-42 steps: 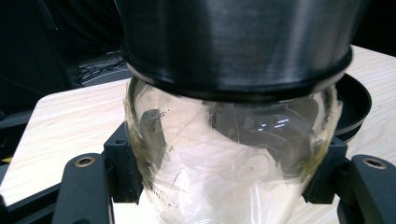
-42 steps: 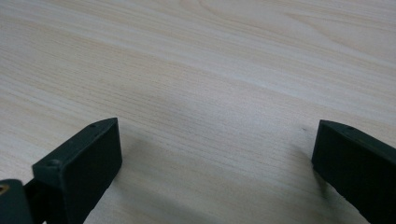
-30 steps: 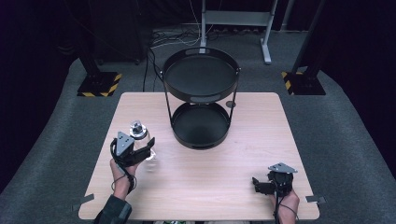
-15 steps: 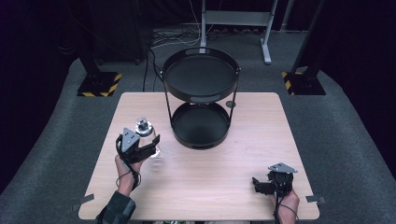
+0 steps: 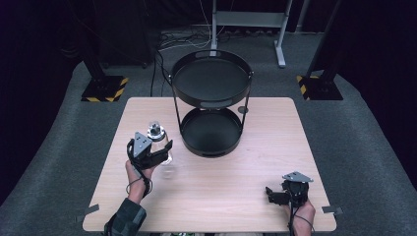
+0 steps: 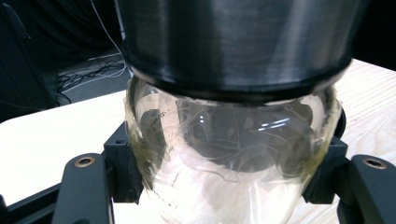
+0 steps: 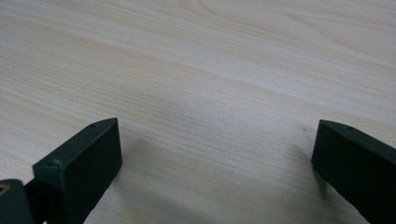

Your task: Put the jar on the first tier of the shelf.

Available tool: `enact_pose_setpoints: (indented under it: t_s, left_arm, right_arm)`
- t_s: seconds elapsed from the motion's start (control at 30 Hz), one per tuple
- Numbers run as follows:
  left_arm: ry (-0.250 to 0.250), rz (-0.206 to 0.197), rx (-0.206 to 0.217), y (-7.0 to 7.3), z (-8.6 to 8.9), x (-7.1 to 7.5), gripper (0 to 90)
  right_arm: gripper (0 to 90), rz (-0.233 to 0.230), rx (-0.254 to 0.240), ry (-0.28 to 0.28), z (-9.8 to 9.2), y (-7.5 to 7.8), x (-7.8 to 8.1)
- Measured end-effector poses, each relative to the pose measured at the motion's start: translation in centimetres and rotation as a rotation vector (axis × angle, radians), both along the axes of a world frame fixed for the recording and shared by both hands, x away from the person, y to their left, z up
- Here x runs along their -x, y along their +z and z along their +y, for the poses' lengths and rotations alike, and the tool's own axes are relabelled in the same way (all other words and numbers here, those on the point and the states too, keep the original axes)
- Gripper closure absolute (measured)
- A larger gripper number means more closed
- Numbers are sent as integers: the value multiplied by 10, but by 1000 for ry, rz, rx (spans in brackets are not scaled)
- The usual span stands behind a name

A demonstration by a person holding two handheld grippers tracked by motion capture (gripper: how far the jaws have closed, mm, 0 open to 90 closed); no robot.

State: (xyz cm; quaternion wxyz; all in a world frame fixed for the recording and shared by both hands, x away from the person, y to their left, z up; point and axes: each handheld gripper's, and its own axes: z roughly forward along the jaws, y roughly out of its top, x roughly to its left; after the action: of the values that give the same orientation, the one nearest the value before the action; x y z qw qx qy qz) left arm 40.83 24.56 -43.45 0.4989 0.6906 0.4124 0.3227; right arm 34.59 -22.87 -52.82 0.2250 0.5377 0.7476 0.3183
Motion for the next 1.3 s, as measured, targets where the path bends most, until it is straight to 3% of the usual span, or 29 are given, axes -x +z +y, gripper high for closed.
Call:
enact_pose_setpoints:
  t_s: [0.5, 1.3]
  left_arm:
    - [-11, 15, 23, 1, -10, -13, 315]
    - [-44, 18, 8, 5, -37, -29, 315]
  right_arm:
    - [9, 0, 1, 0, 0, 0, 0]
    - [9, 0, 0, 0, 0, 0, 0]
